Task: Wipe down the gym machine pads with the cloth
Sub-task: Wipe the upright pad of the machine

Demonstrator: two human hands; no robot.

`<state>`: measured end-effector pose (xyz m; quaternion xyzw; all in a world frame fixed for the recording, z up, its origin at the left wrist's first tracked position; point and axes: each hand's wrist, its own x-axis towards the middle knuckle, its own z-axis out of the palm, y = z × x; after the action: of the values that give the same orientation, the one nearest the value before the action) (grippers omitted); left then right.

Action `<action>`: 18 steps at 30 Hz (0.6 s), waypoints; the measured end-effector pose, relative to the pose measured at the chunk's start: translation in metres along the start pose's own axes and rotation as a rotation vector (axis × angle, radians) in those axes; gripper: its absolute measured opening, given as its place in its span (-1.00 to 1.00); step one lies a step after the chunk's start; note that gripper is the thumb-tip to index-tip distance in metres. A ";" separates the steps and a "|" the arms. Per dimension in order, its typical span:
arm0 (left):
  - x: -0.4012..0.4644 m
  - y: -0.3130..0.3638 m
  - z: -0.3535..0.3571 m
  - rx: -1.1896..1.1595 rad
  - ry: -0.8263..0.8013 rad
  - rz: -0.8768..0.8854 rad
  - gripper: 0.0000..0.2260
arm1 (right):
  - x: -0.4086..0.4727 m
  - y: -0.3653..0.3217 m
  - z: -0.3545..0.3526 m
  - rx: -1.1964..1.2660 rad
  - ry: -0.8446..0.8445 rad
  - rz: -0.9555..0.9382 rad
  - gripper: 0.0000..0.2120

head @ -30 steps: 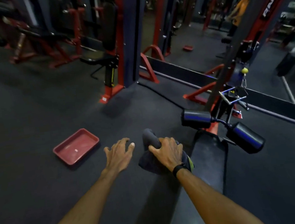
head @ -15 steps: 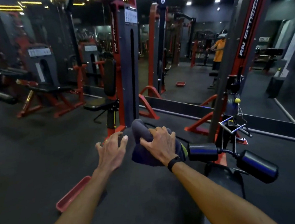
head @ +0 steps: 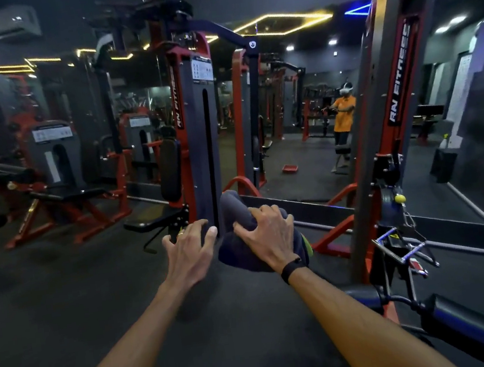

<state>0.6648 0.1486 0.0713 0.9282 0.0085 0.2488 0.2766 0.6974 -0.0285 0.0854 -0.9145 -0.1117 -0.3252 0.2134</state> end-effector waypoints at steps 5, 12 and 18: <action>0.090 -0.023 0.011 0.029 0.013 -0.020 -0.41 | 0.079 0.006 0.051 0.058 0.022 -0.014 -0.41; 0.172 -0.094 0.017 0.029 0.107 -0.107 -0.43 | 0.162 -0.008 0.140 0.145 -0.066 -0.043 -0.58; 0.225 -0.188 0.018 0.077 0.127 -0.233 -0.46 | 0.211 -0.049 0.241 0.236 -0.151 -0.154 -0.69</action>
<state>0.8932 0.3332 0.0632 0.9132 0.1431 0.2729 0.2665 0.9734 0.1402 0.0690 -0.8936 -0.2347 -0.2555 0.2849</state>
